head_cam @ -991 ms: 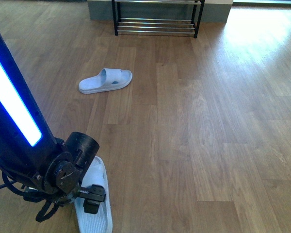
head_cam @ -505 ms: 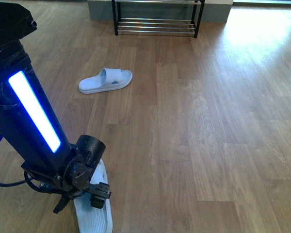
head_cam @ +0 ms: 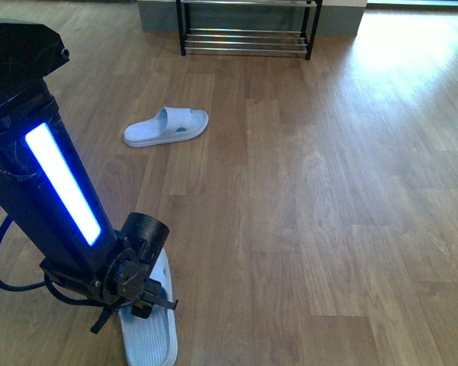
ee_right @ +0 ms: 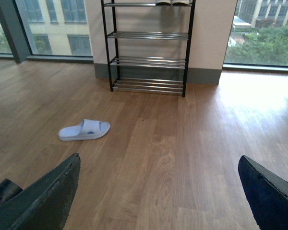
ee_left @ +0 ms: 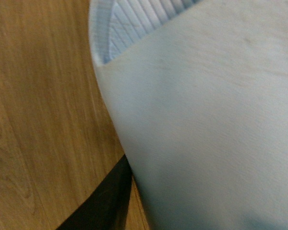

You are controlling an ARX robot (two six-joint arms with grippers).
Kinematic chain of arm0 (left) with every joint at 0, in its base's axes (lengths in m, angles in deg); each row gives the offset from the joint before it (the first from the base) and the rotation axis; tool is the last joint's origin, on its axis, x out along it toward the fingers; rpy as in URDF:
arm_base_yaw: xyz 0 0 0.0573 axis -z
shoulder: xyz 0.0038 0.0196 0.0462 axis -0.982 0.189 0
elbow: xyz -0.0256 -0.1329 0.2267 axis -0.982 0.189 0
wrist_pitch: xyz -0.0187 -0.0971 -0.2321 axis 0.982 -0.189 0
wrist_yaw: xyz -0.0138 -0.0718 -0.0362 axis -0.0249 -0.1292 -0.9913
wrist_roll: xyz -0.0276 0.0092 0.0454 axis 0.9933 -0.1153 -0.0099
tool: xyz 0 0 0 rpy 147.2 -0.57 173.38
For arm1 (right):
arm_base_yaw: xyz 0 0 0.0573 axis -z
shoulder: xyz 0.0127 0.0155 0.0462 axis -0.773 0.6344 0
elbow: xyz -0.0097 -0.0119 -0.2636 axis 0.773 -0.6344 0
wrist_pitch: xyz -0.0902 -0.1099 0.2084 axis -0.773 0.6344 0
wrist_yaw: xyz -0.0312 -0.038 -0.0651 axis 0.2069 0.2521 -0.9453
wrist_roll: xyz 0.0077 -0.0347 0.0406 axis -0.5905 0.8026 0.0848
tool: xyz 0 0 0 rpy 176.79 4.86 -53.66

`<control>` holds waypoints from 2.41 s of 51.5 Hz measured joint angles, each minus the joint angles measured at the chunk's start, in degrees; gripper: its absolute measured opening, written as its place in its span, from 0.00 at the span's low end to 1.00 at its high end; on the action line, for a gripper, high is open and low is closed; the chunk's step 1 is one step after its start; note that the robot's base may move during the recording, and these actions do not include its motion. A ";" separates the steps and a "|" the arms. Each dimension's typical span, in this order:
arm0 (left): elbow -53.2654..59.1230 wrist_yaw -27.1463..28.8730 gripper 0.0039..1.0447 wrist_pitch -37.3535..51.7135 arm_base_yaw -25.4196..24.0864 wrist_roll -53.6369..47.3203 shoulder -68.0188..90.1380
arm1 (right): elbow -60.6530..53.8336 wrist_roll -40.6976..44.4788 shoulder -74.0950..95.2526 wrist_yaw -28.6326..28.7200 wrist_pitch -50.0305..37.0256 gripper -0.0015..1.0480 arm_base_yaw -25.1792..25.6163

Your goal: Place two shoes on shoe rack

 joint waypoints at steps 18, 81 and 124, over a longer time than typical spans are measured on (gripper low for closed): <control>10.78 -1.44 0.02 2.45 -1.90 5.57 -11.98 | 0.00 -0.02 0.00 -0.02 0.00 0.91 0.00; 74.60 21.42 0.02 -15.34 -0.28 6.88 -152.36 | 0.00 0.00 0.00 0.00 0.00 0.91 0.00; 74.29 20.96 0.02 -10.84 -1.46 2.54 -152.32 | 0.00 0.00 0.00 0.00 0.00 0.91 0.00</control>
